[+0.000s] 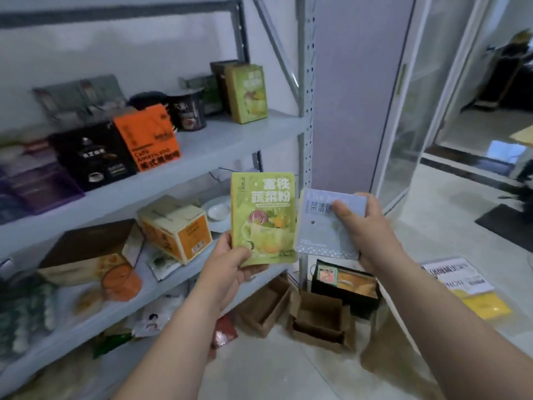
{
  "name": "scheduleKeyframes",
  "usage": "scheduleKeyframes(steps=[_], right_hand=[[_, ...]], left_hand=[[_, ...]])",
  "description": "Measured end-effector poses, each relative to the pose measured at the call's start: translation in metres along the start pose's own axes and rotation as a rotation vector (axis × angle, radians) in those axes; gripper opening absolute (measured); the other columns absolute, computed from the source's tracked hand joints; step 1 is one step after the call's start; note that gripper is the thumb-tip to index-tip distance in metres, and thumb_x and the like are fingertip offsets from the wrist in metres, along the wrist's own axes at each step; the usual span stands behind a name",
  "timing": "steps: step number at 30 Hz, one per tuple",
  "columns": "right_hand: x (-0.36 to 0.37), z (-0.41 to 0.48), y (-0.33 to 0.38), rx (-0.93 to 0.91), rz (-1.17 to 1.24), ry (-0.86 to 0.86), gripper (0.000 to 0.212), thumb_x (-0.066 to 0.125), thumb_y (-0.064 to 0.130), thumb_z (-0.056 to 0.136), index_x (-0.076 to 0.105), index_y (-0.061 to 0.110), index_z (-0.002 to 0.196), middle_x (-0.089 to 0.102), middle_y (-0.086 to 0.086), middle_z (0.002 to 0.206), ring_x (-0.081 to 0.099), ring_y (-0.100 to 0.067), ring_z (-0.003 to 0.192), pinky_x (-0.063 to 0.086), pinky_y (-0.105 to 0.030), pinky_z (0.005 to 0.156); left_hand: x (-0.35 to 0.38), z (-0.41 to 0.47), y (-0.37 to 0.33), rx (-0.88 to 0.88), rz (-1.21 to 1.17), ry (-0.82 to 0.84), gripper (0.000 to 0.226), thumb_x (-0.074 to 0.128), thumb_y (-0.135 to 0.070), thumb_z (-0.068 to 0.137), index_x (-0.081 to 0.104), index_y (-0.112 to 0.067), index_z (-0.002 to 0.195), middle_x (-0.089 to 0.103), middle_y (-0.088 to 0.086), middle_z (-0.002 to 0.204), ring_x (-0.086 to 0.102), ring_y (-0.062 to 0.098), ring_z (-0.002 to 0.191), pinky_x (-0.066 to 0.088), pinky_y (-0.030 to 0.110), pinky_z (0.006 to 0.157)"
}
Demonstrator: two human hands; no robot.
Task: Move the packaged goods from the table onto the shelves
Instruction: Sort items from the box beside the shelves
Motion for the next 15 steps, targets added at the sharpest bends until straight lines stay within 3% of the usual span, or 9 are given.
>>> scheduleKeyframes(steps=[3,7,10,13,15], right_hand=[[0.020,0.033,0.014,-0.010,0.017,0.128,0.053,0.076,0.050,0.066,0.048,0.028,0.105,0.063,-0.005,0.097,0.069,-0.014,0.067,0.055,-0.033,0.055],[0.044,0.070,0.027,-0.034,-0.004,0.232,0.057,0.077,0.056,0.060,0.049,0.033,0.104,0.065,-0.003,0.099,0.071,-0.015,0.071,0.056,-0.039,0.062],[0.068,0.096,0.029,-0.029,0.013,0.281,0.059,0.078,0.052,0.063,0.050,0.029,0.109,0.067,-0.003,0.101,0.072,-0.016,0.075,0.059,-0.041,0.066],[0.097,0.117,0.034,-0.036,0.012,0.319,0.058,0.077,0.046,0.070,0.050,0.024,0.115,0.067,-0.007,0.106,0.071,-0.017,0.077,0.061,-0.041,0.066],[0.116,0.132,0.039,-0.069,0.032,0.332,0.049,0.076,0.039,0.075,0.050,0.025,0.114,0.066,-0.007,0.103,0.071,-0.014,0.073,0.060,-0.037,0.061]], left_hand=[[-0.004,0.005,-0.015,0.068,-0.035,-0.122,0.036,0.038,0.012,0.098,0.054,-0.016,0.114,0.068,0.016,0.115,0.075,0.031,0.085,0.062,0.042,0.064],[-0.011,0.017,-0.025,0.153,-0.016,-0.229,0.023,0.047,-0.012,0.105,0.056,-0.019,0.125,0.071,0.010,0.122,0.072,0.027,0.104,0.054,0.053,0.097],[-0.024,0.027,-0.034,0.193,0.068,-0.301,0.020,0.053,-0.029,0.104,0.060,-0.029,0.123,0.073,0.000,0.119,0.068,0.024,0.114,0.047,0.052,0.106],[-0.043,0.043,-0.046,0.199,0.130,-0.313,0.031,0.065,-0.056,0.084,0.063,-0.046,0.113,0.071,-0.004,0.123,0.065,0.025,0.118,0.045,0.055,0.107],[-0.058,0.058,-0.054,0.197,0.153,-0.323,0.033,0.065,-0.055,0.079,0.061,-0.051,0.112,0.072,-0.006,0.122,0.065,0.025,0.118,0.045,0.056,0.106]])
Point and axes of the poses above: each hand's wrist, its own z-axis towards the middle knuckle, its own x-axis out of the palm, y = z × x, the point moved 5 cm from there along z, towards the middle knuckle
